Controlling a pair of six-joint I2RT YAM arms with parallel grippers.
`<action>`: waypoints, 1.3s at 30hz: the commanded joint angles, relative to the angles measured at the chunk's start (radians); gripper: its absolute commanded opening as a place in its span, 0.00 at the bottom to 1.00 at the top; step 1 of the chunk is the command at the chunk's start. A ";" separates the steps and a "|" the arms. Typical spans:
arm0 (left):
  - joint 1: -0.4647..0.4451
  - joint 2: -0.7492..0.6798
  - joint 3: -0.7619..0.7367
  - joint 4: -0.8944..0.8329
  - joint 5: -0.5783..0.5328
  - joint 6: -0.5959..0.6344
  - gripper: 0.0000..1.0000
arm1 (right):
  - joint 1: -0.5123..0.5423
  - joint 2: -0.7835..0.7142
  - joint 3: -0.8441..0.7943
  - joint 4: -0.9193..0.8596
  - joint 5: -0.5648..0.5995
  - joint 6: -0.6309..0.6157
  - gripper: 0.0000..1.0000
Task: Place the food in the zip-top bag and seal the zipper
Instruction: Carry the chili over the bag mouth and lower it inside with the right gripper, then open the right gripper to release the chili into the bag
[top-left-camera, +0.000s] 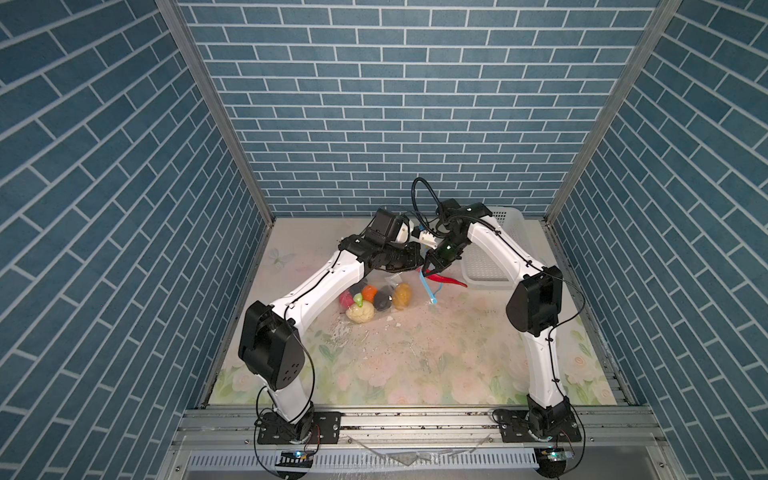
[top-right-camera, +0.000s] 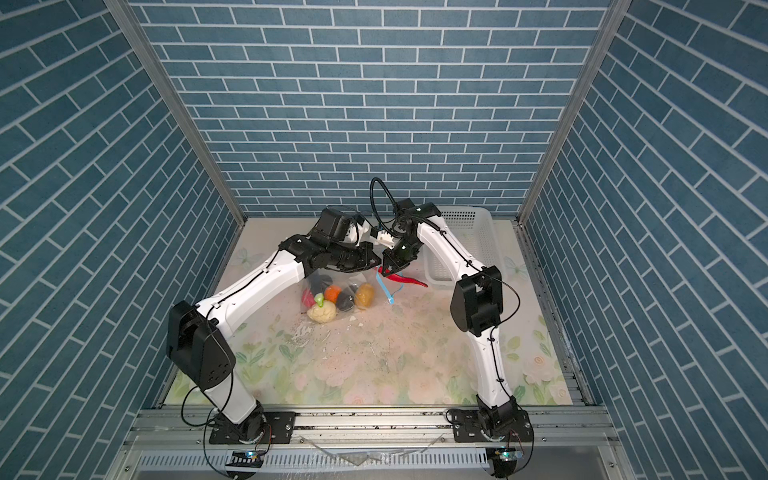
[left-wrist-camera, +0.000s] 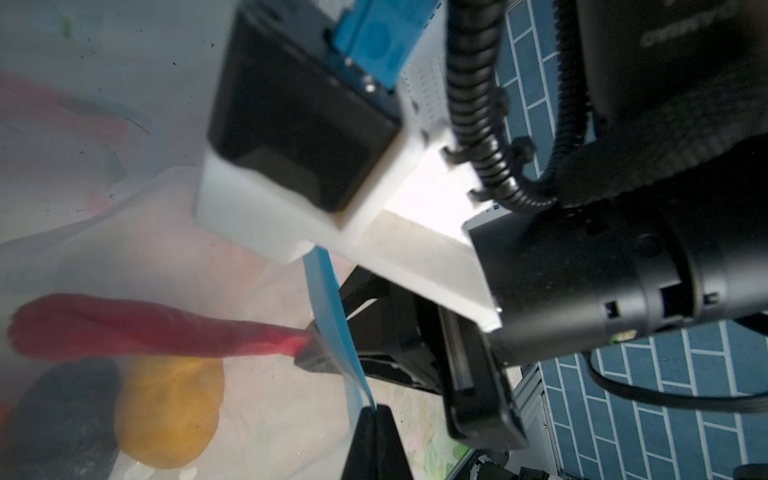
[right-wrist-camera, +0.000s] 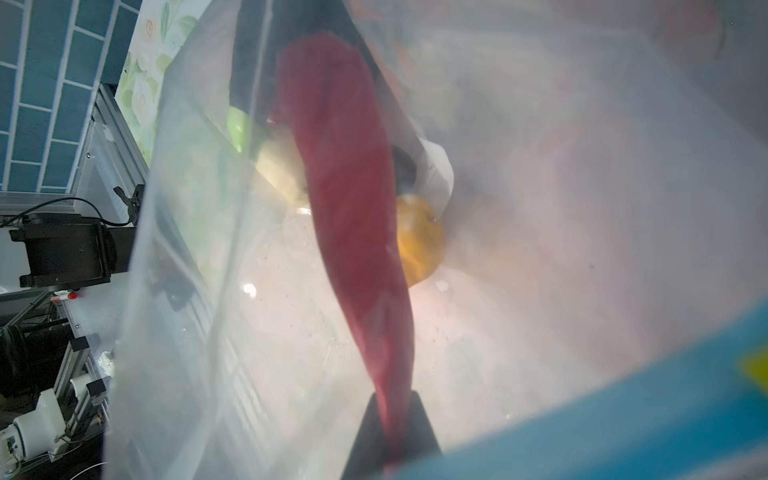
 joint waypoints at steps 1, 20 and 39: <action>-0.002 -0.031 -0.014 0.018 0.007 -0.004 0.02 | 0.018 0.041 0.061 -0.073 -0.023 -0.063 0.14; -0.001 -0.036 -0.024 0.024 0.004 0.001 0.02 | 0.021 0.021 0.057 -0.052 0.040 -0.030 0.35; 0.025 -0.062 -0.053 0.046 0.000 0.000 0.02 | -0.063 -0.575 -0.713 0.597 0.226 0.633 0.40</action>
